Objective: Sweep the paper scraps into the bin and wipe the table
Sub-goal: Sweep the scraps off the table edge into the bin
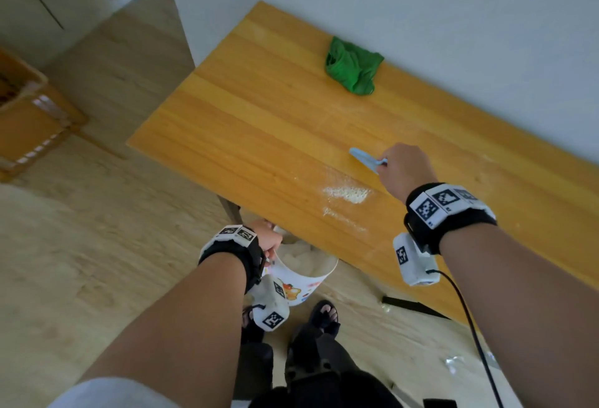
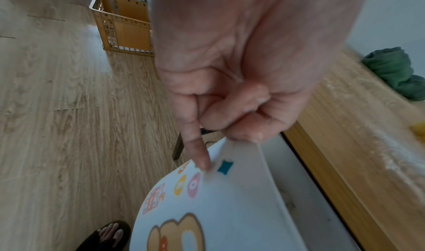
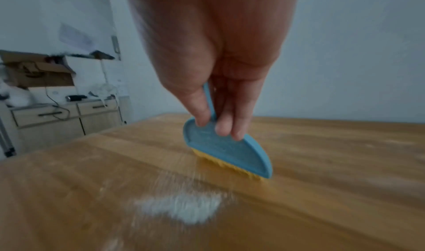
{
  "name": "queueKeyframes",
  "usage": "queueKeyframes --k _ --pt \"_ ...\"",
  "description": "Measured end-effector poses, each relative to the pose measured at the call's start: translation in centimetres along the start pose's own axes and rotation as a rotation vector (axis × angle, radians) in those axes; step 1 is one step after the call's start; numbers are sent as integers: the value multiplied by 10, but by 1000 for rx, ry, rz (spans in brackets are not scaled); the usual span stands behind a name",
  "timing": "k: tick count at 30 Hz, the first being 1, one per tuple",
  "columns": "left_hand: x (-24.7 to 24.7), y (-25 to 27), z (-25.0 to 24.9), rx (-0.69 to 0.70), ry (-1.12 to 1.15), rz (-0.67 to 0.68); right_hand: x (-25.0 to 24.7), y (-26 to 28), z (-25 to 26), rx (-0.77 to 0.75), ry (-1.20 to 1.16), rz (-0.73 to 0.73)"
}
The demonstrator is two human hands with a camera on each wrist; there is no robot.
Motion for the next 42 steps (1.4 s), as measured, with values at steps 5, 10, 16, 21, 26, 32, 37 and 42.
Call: queueKeyframes --k 5,10,16,21,26,32,37,42 --pt "-2 3 2 5 40 0 24 15 10 -39 -20 135" --pt "-1 4 0 16 9 3 21 23 16 -83 -141 216" --pt "-1 1 0 25 27 -10 -12 21 9 48 -142 -48" --pt "0 5 0 31 33 -3 4 40 -2 230 -81 -21" --pt "3 4 0 34 67 -7 30 47 18 184 -217 78" --pt "5 5 2 29 79 6 13 40 20 167 -377 -2" --pt "4 9 3 34 66 10 -13 24 15 -2 -61 -122" --pt "2 12 3 46 71 11 1 -1 23 -123 -58 -133"
Point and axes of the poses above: each hand's wrist, its own y-axis away from the middle knuckle, its own x-axis out of the palm, z = x × y, the point moved 6 cm from there along -y, towards the middle knuckle, and after that the axes turned 4 degrees about -z, right-handed, at the moved point
